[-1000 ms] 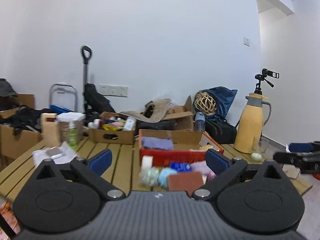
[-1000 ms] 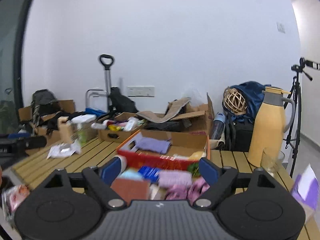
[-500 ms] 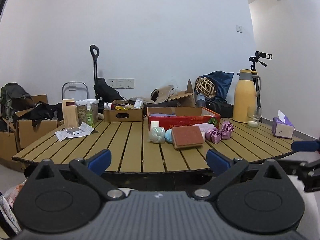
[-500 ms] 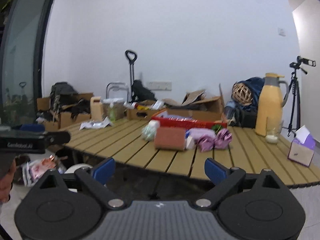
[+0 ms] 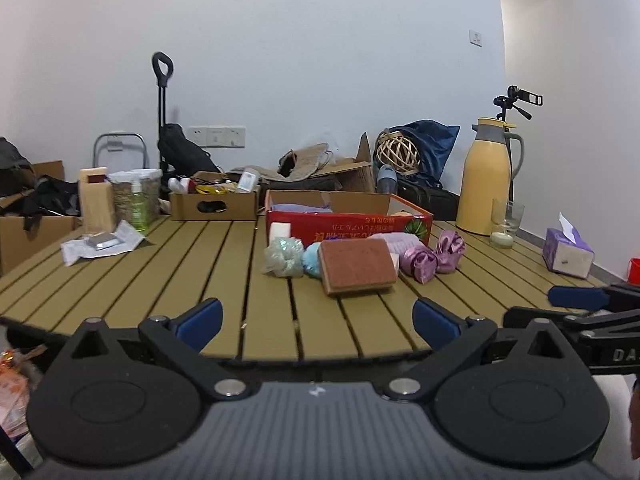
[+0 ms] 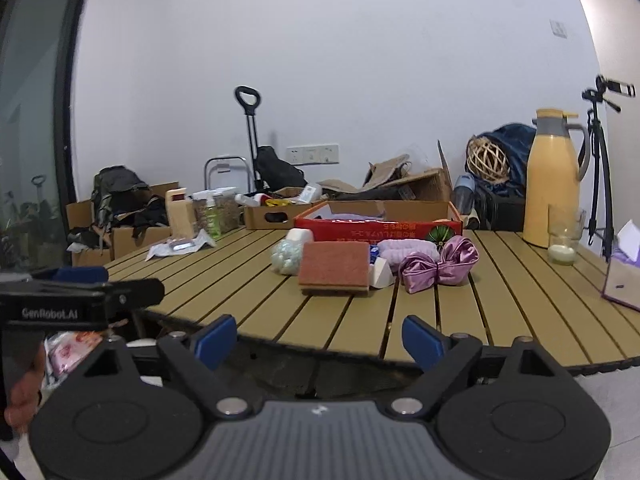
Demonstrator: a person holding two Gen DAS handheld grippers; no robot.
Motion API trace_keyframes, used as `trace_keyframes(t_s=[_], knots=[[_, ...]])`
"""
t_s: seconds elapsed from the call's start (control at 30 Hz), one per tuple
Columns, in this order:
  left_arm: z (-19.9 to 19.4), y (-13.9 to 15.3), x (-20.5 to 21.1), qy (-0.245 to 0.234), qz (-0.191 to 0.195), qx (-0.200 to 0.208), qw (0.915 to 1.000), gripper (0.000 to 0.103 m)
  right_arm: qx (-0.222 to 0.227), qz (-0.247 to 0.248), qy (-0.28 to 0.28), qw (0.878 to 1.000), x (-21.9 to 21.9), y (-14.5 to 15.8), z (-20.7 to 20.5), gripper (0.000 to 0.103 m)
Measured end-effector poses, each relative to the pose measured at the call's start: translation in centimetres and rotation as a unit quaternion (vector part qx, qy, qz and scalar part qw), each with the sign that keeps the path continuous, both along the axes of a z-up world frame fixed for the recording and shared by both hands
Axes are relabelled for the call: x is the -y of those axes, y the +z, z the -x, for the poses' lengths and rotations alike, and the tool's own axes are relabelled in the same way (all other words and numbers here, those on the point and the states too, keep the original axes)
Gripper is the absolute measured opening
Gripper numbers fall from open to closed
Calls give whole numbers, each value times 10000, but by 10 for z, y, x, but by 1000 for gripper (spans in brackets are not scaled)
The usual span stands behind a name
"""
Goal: Organize soft objects
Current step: 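Reach both tools to the brown-orange sponge pad and grasp it, then carry the sponge pad into the box beside the purple cloth and release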
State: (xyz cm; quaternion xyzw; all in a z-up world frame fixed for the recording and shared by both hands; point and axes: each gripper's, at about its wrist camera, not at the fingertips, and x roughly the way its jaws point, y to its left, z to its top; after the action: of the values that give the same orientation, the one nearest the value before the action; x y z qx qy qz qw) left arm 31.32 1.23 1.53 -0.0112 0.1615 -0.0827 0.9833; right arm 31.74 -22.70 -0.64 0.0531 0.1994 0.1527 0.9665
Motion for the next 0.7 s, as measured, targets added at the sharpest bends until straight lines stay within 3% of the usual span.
trace_keyframes(t_s=[0.07,0.13,0.2,0.27,0.47,0.63,0.7], knots=[[-28,-1,3,-54,107,-45,9999,101,-78,-96,-16,9999,-1,-2,-25,81],[-57,-4,5,-123,187,-136,9997,94,-218,-203,10,9996,-1,-5,-54,78],[-88,-7,8,-213,225,-282,9991,79,-323,-306,46,9990,-2,-9,-85,74],[-123,-11,13,-325,308,-443,9980,70,-436,-386,98,9983,-5,-14,-118,66],[-205,-30,19,-440,677,-719,9941,54,-876,-850,155,9924,-12,-38,-213,51],[-235,-61,8,-709,1396,-1291,9792,44,-1182,-1133,233,9862,-11,-64,-251,42],[-236,-63,5,-803,1513,-1276,9769,41,-1185,-1288,307,9841,-9,-67,-255,40]])
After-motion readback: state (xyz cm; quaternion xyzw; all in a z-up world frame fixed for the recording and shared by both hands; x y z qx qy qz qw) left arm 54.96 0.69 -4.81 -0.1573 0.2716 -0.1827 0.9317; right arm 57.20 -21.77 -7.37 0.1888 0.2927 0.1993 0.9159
